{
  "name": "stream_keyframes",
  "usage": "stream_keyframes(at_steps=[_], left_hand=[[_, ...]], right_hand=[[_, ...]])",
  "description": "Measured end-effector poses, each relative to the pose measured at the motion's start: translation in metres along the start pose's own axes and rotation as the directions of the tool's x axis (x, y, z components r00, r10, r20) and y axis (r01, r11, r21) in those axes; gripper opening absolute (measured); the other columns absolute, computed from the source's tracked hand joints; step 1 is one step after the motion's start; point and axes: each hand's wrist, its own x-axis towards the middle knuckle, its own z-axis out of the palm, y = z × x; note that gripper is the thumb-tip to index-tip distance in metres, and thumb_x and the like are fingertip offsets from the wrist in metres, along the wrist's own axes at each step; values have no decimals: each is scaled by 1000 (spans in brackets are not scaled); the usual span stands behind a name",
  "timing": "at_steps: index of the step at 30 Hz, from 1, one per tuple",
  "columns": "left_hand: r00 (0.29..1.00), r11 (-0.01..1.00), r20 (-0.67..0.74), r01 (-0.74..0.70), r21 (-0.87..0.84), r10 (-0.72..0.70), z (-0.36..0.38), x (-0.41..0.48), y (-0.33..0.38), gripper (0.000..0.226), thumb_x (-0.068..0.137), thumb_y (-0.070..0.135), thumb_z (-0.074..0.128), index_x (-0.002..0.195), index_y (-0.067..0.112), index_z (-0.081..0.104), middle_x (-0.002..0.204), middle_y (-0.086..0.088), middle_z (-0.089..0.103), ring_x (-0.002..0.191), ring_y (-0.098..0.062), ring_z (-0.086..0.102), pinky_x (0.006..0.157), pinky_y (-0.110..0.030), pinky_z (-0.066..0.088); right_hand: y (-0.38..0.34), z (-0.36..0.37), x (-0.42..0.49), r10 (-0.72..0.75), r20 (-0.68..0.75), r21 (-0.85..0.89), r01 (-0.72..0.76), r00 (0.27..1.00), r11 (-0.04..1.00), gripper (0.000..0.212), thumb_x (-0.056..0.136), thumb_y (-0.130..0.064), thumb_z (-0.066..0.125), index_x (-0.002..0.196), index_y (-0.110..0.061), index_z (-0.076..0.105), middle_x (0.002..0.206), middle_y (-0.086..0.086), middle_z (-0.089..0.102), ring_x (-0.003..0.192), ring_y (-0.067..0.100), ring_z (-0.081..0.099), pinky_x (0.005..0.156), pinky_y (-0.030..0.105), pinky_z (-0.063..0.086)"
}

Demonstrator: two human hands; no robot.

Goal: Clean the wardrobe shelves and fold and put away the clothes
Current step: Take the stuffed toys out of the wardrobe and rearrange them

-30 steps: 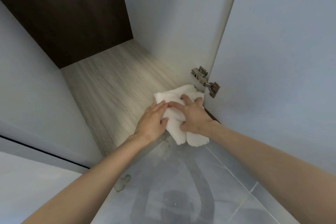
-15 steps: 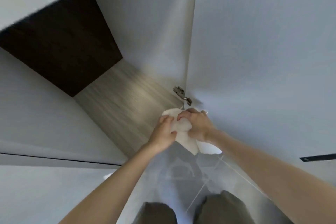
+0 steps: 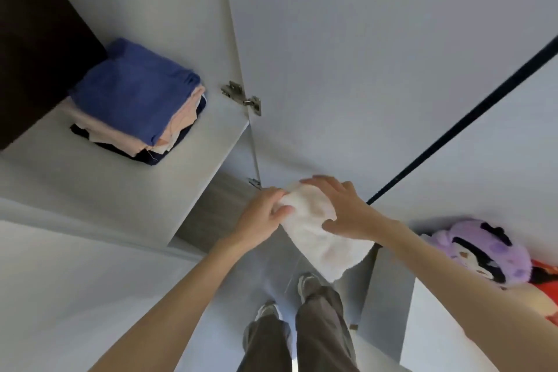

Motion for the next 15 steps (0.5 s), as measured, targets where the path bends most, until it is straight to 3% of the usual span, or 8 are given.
stream_keyframes(at_steps=[2, 4, 7, 10, 13, 15], left_hand=[[983, 984, 99, -165, 74, 157, -20, -11, 53, 28, 95, 26, 57, 120, 15, 61, 120, 2, 60, 120, -14, 49, 94, -29, 42], [951, 947, 130, -295, 125, 279, -35, -18, 94, 27, 96, 25, 56, 120, 16, 61, 126, 2, 59, 129, -17, 43, 104, -31, 37], [928, 920, 69, -373, 118, 367, -56, -29, 131, 22, 95, 27, 56, 115, 19, 61, 114, 4, 60, 109, -15, 54, 92, -29, 42], [934, 905, 84, -357, 230, 347, -70, -34, 143, 24, 95, 38, 55, 108, 19, 58, 104, 6, 59, 92, -14, 55, 78, -34, 46], [950, 853, 216, -299, 427, 224, -65, -41, 148, 26, 94, 45, 54, 96, 18, 54, 92, 6, 53, 87, -18, 55, 68, -32, 38], [962, 894, 213, -244, 375, 173, -58, -46, 154, 27, 94, 44, 54, 84, 19, 49, 84, 6, 52, 81, -18, 53, 65, -31, 36]], right_hand=[[-24, -28, -34, -3, -86, 4, 3, 996, 1000, 76, 83, -21, 59, 144, -50, 24, 157, -20, 11, 122, 19, 22, 97, 37, 36], [-40, -47, -60, -5, -109, -148, -11, 994, 989, 53, 90, -32, 55, 141, -39, 40, 154, -18, 25, 129, 19, 26, 101, 41, 34], [-54, -62, -96, -17, -271, -248, -53, 962, 967, 38, 94, -38, 50, 126, -20, 58, 127, -6, 60, 127, 20, 43, 102, 39, 33], [-58, -69, -123, -157, -510, -285, 7, 846, 959, 29, 92, -32, 53, 110, -12, 63, 109, 2, 67, 117, 25, 53, 103, 39, 39], [-64, -74, -144, -74, -433, -285, -58, 898, 957, 15, 96, -24, 55, 101, -10, 55, 82, 1, 59, 89, 26, 58, 105, 39, 40], [-62, -81, -158, -90, -451, -307, -59, 888, 950, 15, 96, -25, 52, 104, -12, 53, 82, 2, 61, 78, 26, 58, 84, 36, 46]])
